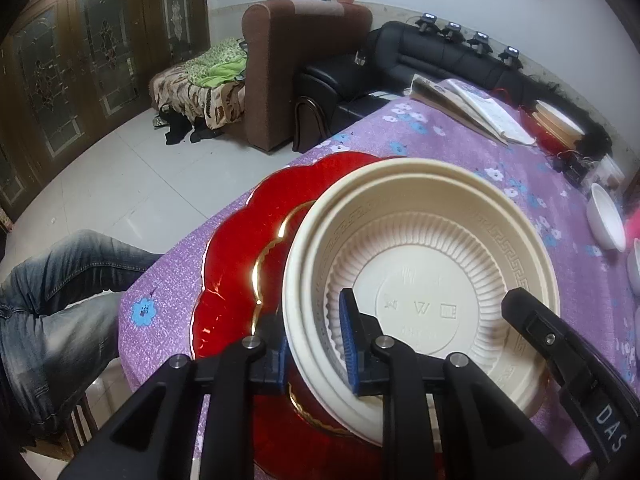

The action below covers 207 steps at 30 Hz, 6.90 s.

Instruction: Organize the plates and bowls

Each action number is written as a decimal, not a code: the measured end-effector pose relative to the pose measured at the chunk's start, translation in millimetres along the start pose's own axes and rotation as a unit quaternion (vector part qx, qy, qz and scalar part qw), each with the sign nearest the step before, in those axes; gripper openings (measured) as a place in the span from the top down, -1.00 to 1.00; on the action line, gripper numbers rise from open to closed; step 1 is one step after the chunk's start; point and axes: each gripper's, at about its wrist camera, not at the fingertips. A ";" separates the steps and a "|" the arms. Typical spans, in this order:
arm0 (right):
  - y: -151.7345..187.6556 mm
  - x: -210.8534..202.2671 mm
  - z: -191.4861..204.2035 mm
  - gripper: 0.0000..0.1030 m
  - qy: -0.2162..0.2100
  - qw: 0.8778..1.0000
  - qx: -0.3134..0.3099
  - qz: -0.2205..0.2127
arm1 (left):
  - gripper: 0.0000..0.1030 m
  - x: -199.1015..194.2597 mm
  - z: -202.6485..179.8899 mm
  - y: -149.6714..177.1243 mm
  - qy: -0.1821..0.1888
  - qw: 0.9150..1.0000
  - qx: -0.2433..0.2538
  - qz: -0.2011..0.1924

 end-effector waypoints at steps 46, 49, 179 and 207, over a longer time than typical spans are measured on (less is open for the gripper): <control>-159.4 -150.0 -256.6 0.18 0.057 0.942 0.290 -0.158 | -0.56 15.1 -309.7 -152.0 0.044 0.981 0.187 -0.033; -178.8 -152.2 -272.5 0.18 0.064 0.929 0.323 -0.169 | -0.56 29.3 -324.9 -169.8 0.057 0.985 0.161 -0.016; -52.2 -119.2 -85.9 0.84 -0.008 0.987 0.144 -0.073 | 0.73 -48.1 -110.4 -48.6 0.078 0.992 0.072 -0.071; -32.6 -73.3 -22.2 0.83 -0.027 0.996 0.087 -0.022 | 0.73 -41.0 -39.6 -37.4 0.032 0.997 0.016 -0.069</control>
Point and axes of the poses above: each gripper's, at about its wrist camera, not at the fingertips, and x roughly the way its jaws point, z to its left, y to its underside, and after that the axes turned 12 degrees about x, right-handed
